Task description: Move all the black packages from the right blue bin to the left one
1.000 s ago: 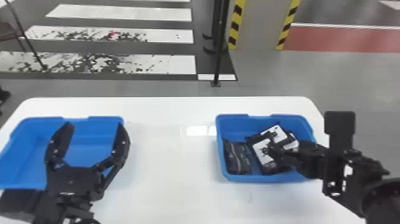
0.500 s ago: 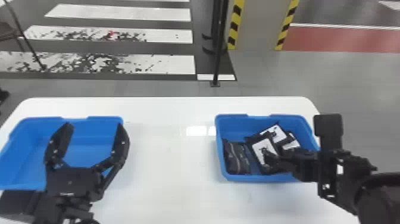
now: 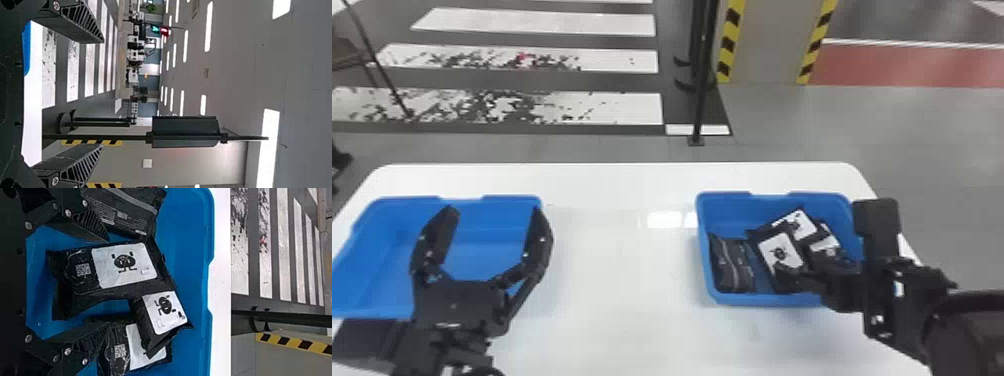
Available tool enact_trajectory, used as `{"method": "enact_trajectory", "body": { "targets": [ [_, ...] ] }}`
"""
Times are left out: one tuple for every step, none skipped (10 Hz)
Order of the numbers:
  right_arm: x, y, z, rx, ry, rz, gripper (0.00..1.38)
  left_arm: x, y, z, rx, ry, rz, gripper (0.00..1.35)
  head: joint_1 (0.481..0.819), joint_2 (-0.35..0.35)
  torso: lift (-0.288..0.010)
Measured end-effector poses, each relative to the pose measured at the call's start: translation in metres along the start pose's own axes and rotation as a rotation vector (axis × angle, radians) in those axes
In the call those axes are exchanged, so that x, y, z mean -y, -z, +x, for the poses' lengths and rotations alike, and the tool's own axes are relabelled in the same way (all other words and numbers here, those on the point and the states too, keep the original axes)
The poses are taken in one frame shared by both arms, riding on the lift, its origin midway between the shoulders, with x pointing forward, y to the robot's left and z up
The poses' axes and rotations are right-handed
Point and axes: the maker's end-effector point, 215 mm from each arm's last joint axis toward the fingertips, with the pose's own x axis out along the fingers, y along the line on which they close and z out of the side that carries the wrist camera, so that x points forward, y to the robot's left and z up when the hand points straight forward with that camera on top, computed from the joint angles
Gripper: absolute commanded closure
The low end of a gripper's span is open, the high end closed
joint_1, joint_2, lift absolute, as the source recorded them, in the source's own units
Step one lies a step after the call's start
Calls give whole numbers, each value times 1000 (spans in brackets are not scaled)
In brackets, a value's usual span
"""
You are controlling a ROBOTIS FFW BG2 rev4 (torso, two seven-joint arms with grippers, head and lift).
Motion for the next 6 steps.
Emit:
{"method": "enact_trajectory", "body": {
  "targets": [
    [0,3,1,-11,-1,3,530,0,0,0,1,0,0,98,695,-61,-154],
    [0,6,2,-24,-4,5,553,0,0,0,1,0,0,98,695,-61,-154],
    [-2,7,3,-31,-10,5,602,0,0,0,1,0,0,98,695,-59,-154],
    [-4,9,4,-38,-17,9,664,0,0,0,2,0,0,98,695,-57,-154],
    [-5,12,5,-49,-24,15,826,0,1,0,1,2,0,98,695,-56,-154],
    [-7,15,8,-56,-40,23,1087,0,0,-1,2,2,1,98,695,-53,-154]
  ]
}}
